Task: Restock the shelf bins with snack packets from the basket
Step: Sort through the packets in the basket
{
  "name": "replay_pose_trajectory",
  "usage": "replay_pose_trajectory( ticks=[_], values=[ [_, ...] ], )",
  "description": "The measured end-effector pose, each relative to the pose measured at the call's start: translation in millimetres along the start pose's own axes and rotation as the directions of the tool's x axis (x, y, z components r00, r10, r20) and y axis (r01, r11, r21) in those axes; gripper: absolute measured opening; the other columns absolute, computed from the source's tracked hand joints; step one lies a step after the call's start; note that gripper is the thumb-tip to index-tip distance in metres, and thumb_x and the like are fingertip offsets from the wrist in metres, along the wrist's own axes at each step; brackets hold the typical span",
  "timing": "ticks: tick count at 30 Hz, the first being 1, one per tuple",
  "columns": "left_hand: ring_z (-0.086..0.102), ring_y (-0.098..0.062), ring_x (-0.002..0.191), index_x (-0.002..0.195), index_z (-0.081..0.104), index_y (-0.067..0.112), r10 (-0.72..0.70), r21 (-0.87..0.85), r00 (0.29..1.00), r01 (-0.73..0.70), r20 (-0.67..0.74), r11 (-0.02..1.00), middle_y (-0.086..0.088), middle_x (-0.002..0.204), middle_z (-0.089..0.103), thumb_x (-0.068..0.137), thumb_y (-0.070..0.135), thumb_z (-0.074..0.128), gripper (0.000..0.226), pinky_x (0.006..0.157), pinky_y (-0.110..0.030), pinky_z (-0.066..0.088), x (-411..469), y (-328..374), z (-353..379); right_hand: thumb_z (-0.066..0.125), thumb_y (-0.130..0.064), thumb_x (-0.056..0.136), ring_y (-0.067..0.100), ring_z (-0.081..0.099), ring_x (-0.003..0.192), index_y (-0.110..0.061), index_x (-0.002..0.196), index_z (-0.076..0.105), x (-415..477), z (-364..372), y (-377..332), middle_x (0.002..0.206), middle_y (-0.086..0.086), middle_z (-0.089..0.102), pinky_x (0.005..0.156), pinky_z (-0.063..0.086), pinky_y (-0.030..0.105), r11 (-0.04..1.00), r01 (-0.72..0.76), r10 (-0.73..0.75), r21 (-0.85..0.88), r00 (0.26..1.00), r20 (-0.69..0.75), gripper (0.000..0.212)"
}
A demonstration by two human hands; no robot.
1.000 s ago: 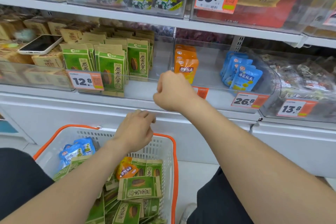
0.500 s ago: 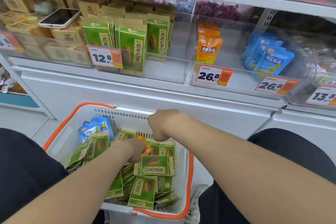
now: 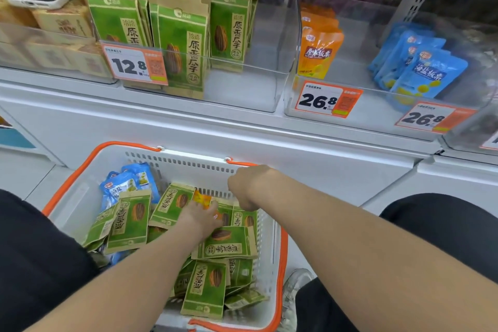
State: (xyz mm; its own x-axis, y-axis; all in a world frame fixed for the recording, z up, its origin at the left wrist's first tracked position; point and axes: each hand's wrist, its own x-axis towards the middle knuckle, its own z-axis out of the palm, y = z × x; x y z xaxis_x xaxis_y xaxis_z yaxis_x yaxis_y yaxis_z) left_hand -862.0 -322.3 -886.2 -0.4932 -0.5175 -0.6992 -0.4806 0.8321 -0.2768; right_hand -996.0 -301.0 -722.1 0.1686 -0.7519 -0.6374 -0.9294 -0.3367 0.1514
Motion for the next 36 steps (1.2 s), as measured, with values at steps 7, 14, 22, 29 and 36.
replay_pose_trajectory(
  ticks=[7,14,22,29,36],
  values=[
    [0.046,-0.043,0.14,0.157,0.034,0.024,-0.012,-0.112,1.0,0.013,0.014,0.994,-0.021,0.164,0.023,0.104,0.007,0.056,0.06,0.104,-0.05,0.052,11.1,-5.6,-9.2,0.057,-0.011,0.098,0.025,0.059,0.096,-0.016,0.126,0.057,18.8,-0.3,-0.3,0.107,0.002,0.055,0.077,0.053,0.039,1.0,0.021,-0.02,-0.012,0.998,0.056,0.029],
    [0.064,-0.035,0.122,0.137,0.06,0.009,-0.022,-0.052,0.984,0.013,-0.175,0.999,-0.013,0.146,0.052,0.099,-0.004,0.06,0.041,0.091,-0.043,0.058,4.7,-16.4,-28.9,0.054,-0.01,0.099,0.016,0.046,0.068,-0.016,0.092,0.048,24.7,-8.1,5.0,0.082,-0.001,0.047,0.076,0.05,0.039,1.0,-0.026,0.027,-0.016,0.998,0.06,0.01],
    [0.053,-0.025,0.122,0.12,0.07,0.019,-0.093,-0.29,0.888,-0.047,-0.45,0.956,-0.003,0.138,0.052,0.101,0.019,0.06,0.022,0.096,-0.038,0.049,4.4,-27.4,-46.9,0.053,-0.018,0.1,0.018,0.052,0.077,-0.022,0.121,0.052,19.4,-11.2,8.9,0.089,-0.003,0.049,0.09,0.054,0.04,0.994,-0.108,0.103,0.013,0.974,0.2,0.022],
    [0.067,-0.015,0.082,0.089,0.07,0.029,-0.445,-0.854,0.735,-0.376,-0.511,0.36,0.009,0.084,0.072,0.097,0.015,0.067,0.017,0.078,-0.04,0.057,-5.2,-42.5,-63.2,0.057,-0.025,0.1,0.025,0.056,0.087,-0.017,0.082,0.051,-18.4,-30.5,31.2,0.089,0.002,0.056,0.075,0.05,0.035,0.982,-0.18,0.185,-0.051,0.973,0.135,0.021],
    [0.072,-0.011,0.073,0.103,0.078,0.015,-0.607,-0.754,0.626,-0.653,-0.489,-0.066,-0.002,0.087,0.08,0.1,0.012,0.069,0.01,0.065,-0.032,0.057,-48.4,-40.7,-116.5,0.067,-0.023,0.097,0.025,0.073,0.07,-0.007,0.094,0.061,-54.5,-55.1,60.9,0.08,0.009,0.069,0.075,0.064,0.038,0.915,-0.218,0.257,0.338,0.964,-0.074,0.018]
  ],
)
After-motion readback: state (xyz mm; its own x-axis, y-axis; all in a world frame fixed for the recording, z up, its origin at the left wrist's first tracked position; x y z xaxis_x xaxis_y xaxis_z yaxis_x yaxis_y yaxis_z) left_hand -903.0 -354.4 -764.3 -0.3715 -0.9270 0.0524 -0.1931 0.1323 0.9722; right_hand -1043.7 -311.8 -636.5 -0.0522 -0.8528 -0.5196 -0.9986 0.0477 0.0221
